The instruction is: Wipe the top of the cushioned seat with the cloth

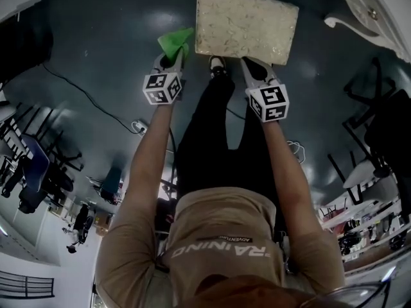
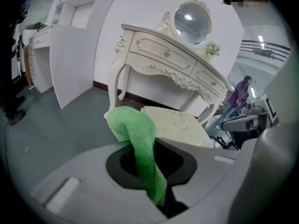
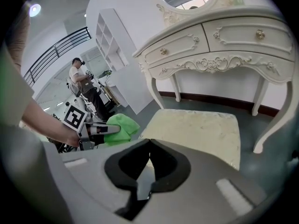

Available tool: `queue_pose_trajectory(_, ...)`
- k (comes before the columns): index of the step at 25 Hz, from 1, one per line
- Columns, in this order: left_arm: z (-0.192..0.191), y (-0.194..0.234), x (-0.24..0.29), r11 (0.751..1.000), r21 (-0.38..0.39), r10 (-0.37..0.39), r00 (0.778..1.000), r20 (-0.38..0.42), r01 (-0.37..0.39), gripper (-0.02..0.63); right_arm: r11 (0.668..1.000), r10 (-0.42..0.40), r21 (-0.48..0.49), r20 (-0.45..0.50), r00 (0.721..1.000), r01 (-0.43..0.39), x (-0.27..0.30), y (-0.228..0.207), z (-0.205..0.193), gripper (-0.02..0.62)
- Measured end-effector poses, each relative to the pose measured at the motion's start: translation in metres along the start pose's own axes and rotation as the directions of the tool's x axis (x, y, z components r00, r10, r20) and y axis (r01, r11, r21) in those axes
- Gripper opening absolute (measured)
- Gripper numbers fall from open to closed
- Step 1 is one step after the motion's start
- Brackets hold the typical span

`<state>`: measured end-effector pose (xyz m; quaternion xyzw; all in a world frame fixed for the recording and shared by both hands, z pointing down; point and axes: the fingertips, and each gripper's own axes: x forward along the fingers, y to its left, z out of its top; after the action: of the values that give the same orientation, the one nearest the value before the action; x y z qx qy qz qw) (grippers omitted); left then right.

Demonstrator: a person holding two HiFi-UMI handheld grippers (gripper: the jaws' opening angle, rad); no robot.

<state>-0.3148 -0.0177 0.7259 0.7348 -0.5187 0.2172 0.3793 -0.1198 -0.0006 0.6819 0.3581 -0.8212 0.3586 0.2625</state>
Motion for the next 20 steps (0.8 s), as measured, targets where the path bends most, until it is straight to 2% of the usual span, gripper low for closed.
queue_pose_trajectory(4,-0.027,-0.007,0.027,1.000,0.001,-0.023,0.999,-0.033,0.023,0.046,1.000,-0.015,0.007,-0.016,1.000,0.015,0.002,-0.009,-0.011,0.002)
queue_pose_trajectory(9,-0.040,-0.026,0.052,0.999,-0.001,-0.033,0.999,-0.040,0.033,0.046,1.000,-0.021,0.014,-0.024,0.999,0.022,-0.003,-0.022,-0.022,0.002)
queue_pose_trajectory(20,-0.044,-0.054,0.065,0.998,-0.043,0.045,0.996,-0.074,-0.048,0.046,0.999,-0.006,0.036,-0.022,1.000,0.007,-0.028,-0.059,-0.036,0.002)
